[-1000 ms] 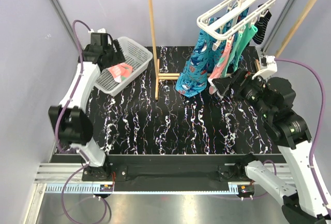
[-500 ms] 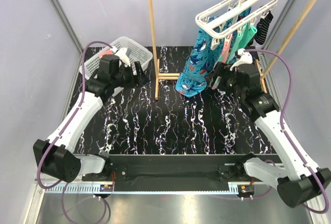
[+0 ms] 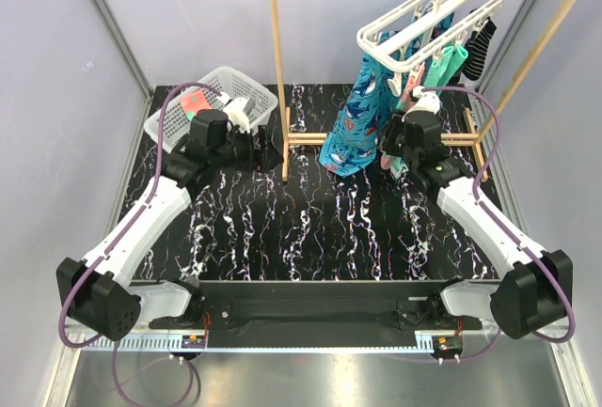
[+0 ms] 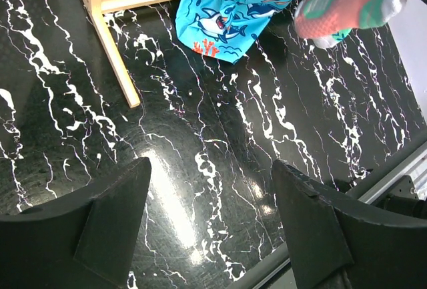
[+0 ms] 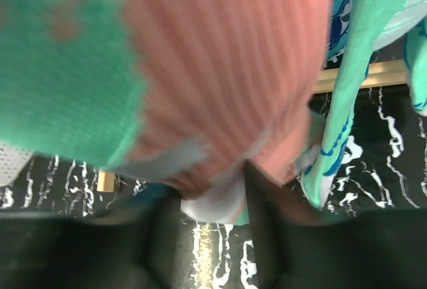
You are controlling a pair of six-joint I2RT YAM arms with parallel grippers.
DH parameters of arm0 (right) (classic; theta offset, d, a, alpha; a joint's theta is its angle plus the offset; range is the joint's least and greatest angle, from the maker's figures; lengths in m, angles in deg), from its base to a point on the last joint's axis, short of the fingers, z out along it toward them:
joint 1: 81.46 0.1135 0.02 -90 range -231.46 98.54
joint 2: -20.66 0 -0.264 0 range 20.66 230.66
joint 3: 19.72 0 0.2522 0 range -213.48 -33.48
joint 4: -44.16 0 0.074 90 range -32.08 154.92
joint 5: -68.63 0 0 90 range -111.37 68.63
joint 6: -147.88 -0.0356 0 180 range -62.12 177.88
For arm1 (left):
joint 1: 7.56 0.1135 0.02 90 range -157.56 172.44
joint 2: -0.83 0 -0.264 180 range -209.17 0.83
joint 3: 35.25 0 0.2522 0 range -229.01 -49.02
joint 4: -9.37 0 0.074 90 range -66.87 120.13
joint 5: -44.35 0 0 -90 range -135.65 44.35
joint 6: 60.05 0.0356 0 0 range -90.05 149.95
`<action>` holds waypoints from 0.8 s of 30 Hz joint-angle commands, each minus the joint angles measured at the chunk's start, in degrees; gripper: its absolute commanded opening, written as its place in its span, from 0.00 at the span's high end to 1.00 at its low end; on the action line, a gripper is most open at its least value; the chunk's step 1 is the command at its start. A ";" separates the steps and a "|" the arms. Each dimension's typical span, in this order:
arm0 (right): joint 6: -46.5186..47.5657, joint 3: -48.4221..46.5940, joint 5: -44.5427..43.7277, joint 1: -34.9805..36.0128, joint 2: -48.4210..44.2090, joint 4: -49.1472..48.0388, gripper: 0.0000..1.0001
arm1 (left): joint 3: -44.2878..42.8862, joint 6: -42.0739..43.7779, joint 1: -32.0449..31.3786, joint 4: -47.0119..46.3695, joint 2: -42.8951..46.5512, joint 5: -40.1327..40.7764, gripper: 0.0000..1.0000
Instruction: Remove the socks clipped to the hanger
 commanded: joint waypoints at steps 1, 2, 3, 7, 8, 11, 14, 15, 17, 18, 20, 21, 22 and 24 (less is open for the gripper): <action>-1.17 -3.11 -1.25 0.34 -1.36 -1.41 0.62 | -0.69 0.55 -0.49 -2.92 2.05 0.37 0.22; -1.44 -3.29 -0.46 0.26 -2.67 0.43 0.66 | -0.17 -0.94 -1.01 -3.36 2.14 0.11 0.22; -2.22 -3.64 0.33 0.26 -3.38 1.58 0.70 | 0.19 -1.99 -1.45 -4.93 2.40 -0.42 0.23; -3.72 -3.64 6.91 0.26 -8.03 5.37 0.86 | 1.25 -6.40 -5.14 -8.98 1.71 -1.39 0.24; -4.07 -3.55 7.89 0.26 -9.87 6.33 0.90 | 1.25 -7.10 -7.15 -10.12 1.35 -1.04 0.24; -6.10 -3.73 11.58 0.26 -12.43 8.26 1.00 | 1.07 -8.06 -10.49 -15.57 0.04 0.28 0.24; -8.55 -4.17 15.62 0.26 -14.36 9.59 1.00 | -0.24 -8.33 -13.57 -21.02 -2.60 2.29 0.23; -9.78 -4.26 16.33 0.34 -14.72 9.94 1.00 | -1.21 -8.51 -14.28 -21.99 -4.52 2.56 0.23; -11.10 -4.34 18.26 0.26 -16.03 10.12 1.00 | -4.37 -8.42 -16.30 -22.61 -6.72 2.91 0.23; -12.24 -4.43 18.79 0.26 -16.39 10.12 1.00 | -5.25 -8.33 -17.09 -23.40 -8.91 2.91 0.22; -13.04 -4.61 19.67 0.26 -17.01 10.29 1.00 | -7.27 -7.98 -19.63 -24.98 -10.77 2.91 0.22; -13.48 -4.52 20.02 0.26 -17.10 10.21 1.00 | -7.80 -7.89 -20.43 -26.29 -12.43 3.00 0.21; -13.48 -4.52 20.11 0.26 -17.18 10.21 1.00 | -8.33 -7.81 -21.31 -26.22 -13.23 3.00 0.20; -13.48 -4.52 20.20 0.26 -17.36 10.47 1.00 | -10.79 -8.07 -23.25 -27.53 -15.94 3.88 0.19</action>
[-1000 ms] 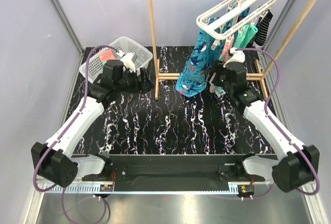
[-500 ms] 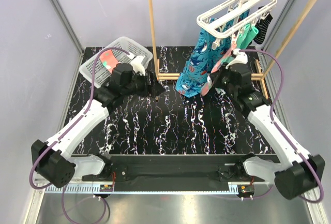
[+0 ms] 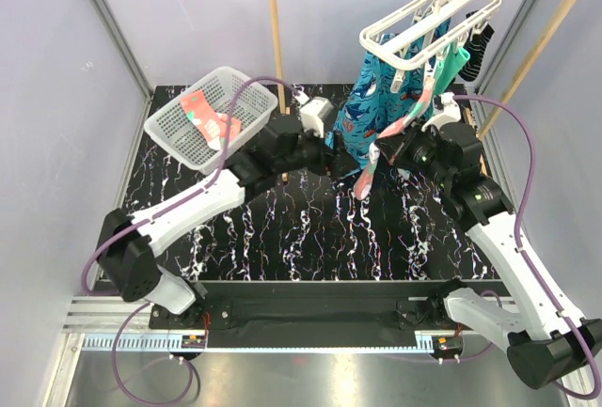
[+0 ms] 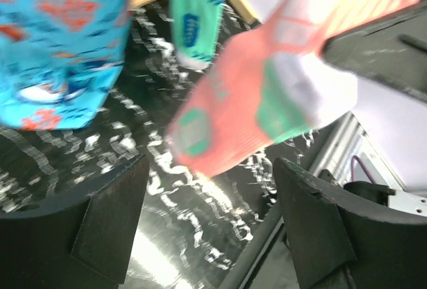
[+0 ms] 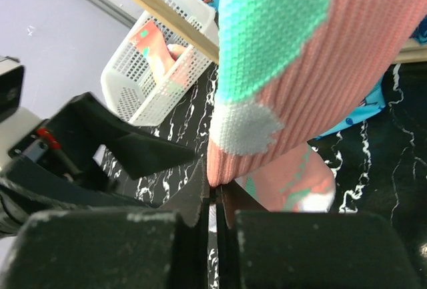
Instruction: Remove the socks clipped to the hanger
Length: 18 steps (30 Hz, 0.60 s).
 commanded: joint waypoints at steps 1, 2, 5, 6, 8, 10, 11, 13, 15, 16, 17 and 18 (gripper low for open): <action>-1.64 -2.40 2.13 0.23 -0.99 -0.74 1.00 | -5.76 -0.14 -2.97 -6.88 -3.15 1.52 0.19; -1.72 -2.49 2.21 0.23 -1.16 -0.66 1.00 | -7.34 -0.13 -3.84 -6.79 -3.77 1.26 0.19; -2.34 -2.58 2.74 0.23 -1.60 -0.83 1.00 | -8.58 0.65 -5.25 -7.58 -5.35 0.90 0.19; -2.77 -2.58 2.83 0.23 -1.69 -0.83 1.00 | -8.76 0.74 -5.52 -8.19 -5.53 1.17 0.18; -3.30 -2.40 3.27 0.23 -1.87 -0.83 1.00 | -9.02 1.10 -6.31 -8.72 -5.79 1.87 0.18; -4.01 -2.23 3.53 0.32 -2.04 -0.92 1.00 | -9.72 1.10 -6.49 -8.81 -6.41 2.13 0.18; -4.27 -2.05 3.62 0.15 -2.13 -0.92 1.00 | -10.08 1.10 -6.75 -8.47 -7.11 2.66 0.18; -4.62 -2.05 3.80 0.32 -2.48 -0.83 1.00 | -11.13 1.18 -7.01 -7.41 -7.90 3.54 0.22; -4.89 -2.05 4.06 0.23 -2.83 -0.66 1.00 | -11.49 0.92 -7.02 -6.80 -8.69 4.07 0.39; -4.89 -2.14 4.15 0.23 -3.18 -0.22 0.99 | -11.75 0.57 -7.02 -6.62 -8.78 4.16 0.49; -4.80 -2.40 4.15 0.32 -3.36 0.05 0.98 | -11.84 0.39 -7.10 -6.70 -8.78 3.81 0.60; -4.19 -2.31 4.06 0.23 -3.62 0.31 0.96 | -11.84 0.22 -7.10 -6.79 -8.87 3.72 0.78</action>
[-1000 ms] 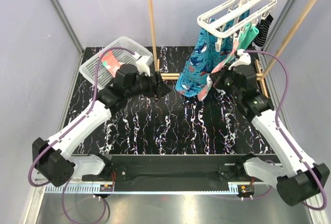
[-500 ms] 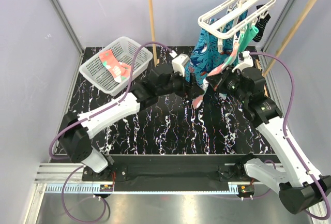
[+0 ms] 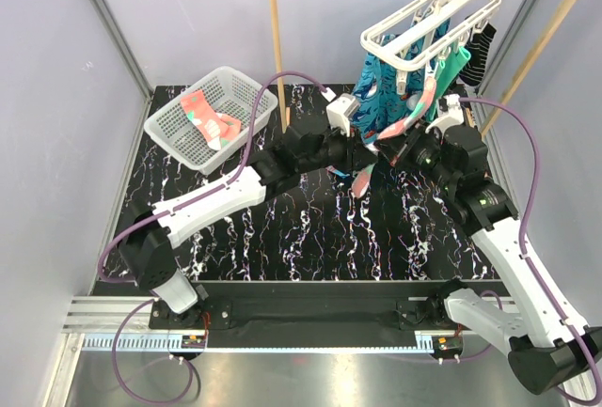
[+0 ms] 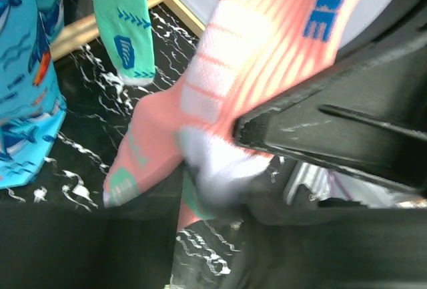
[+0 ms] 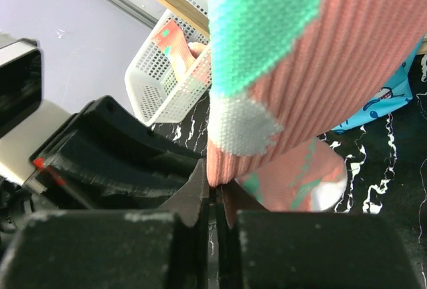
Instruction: Remove the socks clipped to the hanger
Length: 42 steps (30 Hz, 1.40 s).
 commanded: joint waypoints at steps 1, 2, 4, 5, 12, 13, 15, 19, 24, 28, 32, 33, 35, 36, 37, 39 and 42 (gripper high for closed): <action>0.05 -2.18 1.11 0.23 -2.18 0.51 0.91 | -2.57 0.37 -0.28 -2.57 -0.50 1.38 0.89; 0.23 -2.09 0.67 0.23 -2.79 0.95 0.84 | -2.66 0.11 -0.37 -2.49 -0.50 1.29 0.99; 1.02 -2.36 -0.56 0.23 -3.32 2.70 0.70 | -2.48 -0.24 -0.46 -2.22 -0.24 1.20 1.00; 1.89 -3.14 -0.91 0.15 -3.33 3.49 0.58 | -2.13 -0.33 -0.46 -2.22 -0.15 1.46 1.00; 6.81 -15.87 -16.43 0.15 -0.17 19.92 0.38 | 0.15 -0.51 -1.16 -2.22 1.52 2.52 1.00; 7.35 -17.89 -18.30 0.23 1.58 23.33 0.38 | 0.24 -0.25 -1.42 -2.13 1.69 2.78 1.00; 9.45 -23.78 -22.34 0.23 3.17 25.55 0.39 | 0.50 0.10 -1.86 -1.78 1.70 3.83 1.00; 13.76 -35.89 -27.62 0.23 9.74 30.55 0.41 | 0.68 1.42 -3.53 -0.56 1.87 5.94 1.00; 16.76 -48.31 -29.30 0.23 17.23 35.23 0.43 | 0.86 3.09 -5.47 0.15 2.57 9.72 1.00; 16.84 -54.64 -27.73 -0.12 21.53 37.07 0.44 | 1.21 3.45 -6.26 0.15 2.84 10.78 1.00; 17.54 -56.58 -24.83 -0.56 24.09 37.34 0.46 | 1.30 4.06 -6.79 0.41 2.84 11.31 1.00; 17.72 -56.59 -23.43 -0.64 24.44 37.08 0.46 | 1.30 4.23 -6.87 0.50 2.84 11.40 1.00; 17.98 -56.50 -23.24 -0.73 25.15 36.29 0.47 | 1.38 4.68 -7.23 0.50 2.84 12.97 1.00; 18.16 -56.32 -23.59 -0.82 25.24 35.94 0.47 | 1.47 4.68 -7.31 0.50 2.75 12.98 1.00; 18.77 -55.80 -23.85 -0.91 25.41 34.98 0.47 | 1.39 4.68 -7.49 0.42 2.66 12.98 1.00; 19.74 -54.57 -24.11 -0.82 25.24 33.31 0.47 | 1.39 4.68 -7.67 0.33 2.66 12.98 1.00; 20.44 -52.63 -27.45 -0.91 24.62 30.75 0.49 | 1.21 4.68 -8.02 0.15 2.40 12.98 1.00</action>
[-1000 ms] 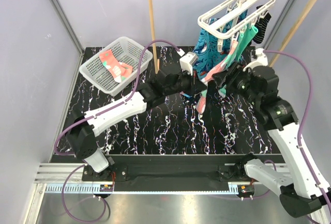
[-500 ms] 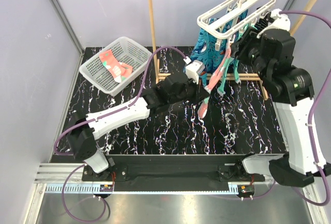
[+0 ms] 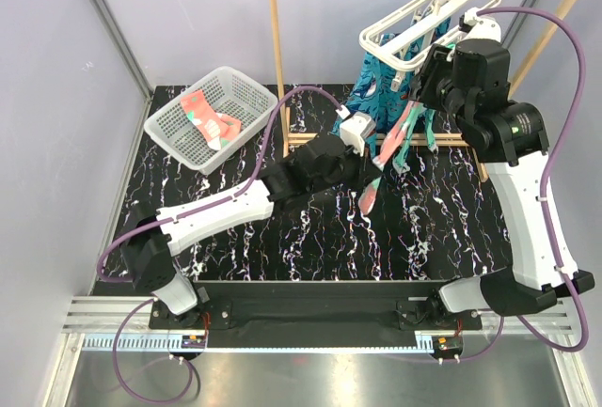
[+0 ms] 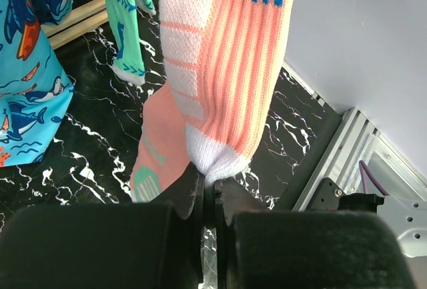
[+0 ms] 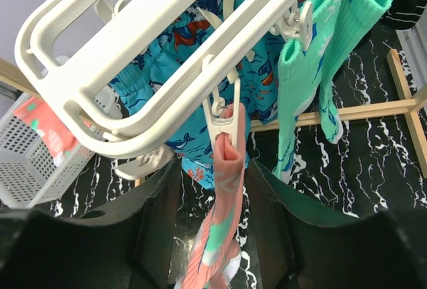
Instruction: Remove the socks clipped to the hanger
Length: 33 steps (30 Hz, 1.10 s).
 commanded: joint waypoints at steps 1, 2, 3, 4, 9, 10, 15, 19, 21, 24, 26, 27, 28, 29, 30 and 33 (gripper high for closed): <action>2.33 1.94 -3.39 -0.43 -1.54 -5.62 0.49 | 0.36 0.79 -0.80 -2.78 2.18 1.55 1.00; 2.85 2.56 -3.92 -0.34 -1.63 -6.33 0.48 | 0.36 0.52 -0.81 -3.04 2.09 1.20 1.00; 3.29 3.09 -3.84 -0.43 -2.07 -7.81 0.49 | 0.18 0.35 -0.98 -3.13 1.92 0.85 1.00; 3.73 4.66 -3.58 -0.51 -2.33 -8.78 0.48 | 0.01 0.17 -1.07 -3.13 1.92 0.67 1.00; 4.70 8.36 -4.45 -0.43 -3.74 -14.05 0.47 | -0.08 0.17 -1.68 -3.30 2.00 0.93 1.00; 4.79 9.76 -4.28 -0.51 -4.00 -14.94 0.47 | 0.00 -0.01 -1.86 -3.39 1.92 0.93 1.00; 4.61 11.79 -5.07 -0.52 -5.32 -18.63 0.47 | -0.17 0.26 -2.30 -3.39 1.74 1.02 1.00; 4.97 12.85 -4.80 -0.60 -5.68 -20.75 0.48 | -0.35 0.43 -2.65 -3.22 1.30 1.29 1.00; 4.97 12.59 -4.45 -0.52 -5.41 -20.92 0.50 | -0.35 0.35 -2.74 -3.22 1.13 1.37 1.00; 4.97 11.98 -4.10 -0.69 -4.62 -20.92 0.50 | -0.70 0.08 -3.00 -3.22 0.78 1.46 1.00; 4.61 11.71 -3.93 -0.69 -4.36 -20.75 0.50 | -1.57 0.25 -3.35 -2.43 0.34 1.37 1.00; 4.61 11.71 -3.93 -0.78 -4.36 -20.92 0.50 | -1.93 0.34 -3.53 -2.17 0.25 1.72 1.00; 4.70 11.71 -4.10 -0.78 -4.36 -21.01 0.50 | -1.84 0.43 -3.62 -2.16 0.25 1.99 1.00; 4.70 11.80 -4.19 -0.78 -4.27 -21.19 0.50 | -1.75 0.43 -3.97 -2.42 0.51 2.16 1.00; 4.79 11.54 -4.19 -0.69 -4.09 -21.19 0.50 | -1.49 0.26 -4.14 -2.95 0.60 2.34 1.00; 4.97 11.62 -3.84 -0.69 -4.01 -21.89 0.50 | -1.22 0.26 -4.76 -3.22 0.51 3.04 1.00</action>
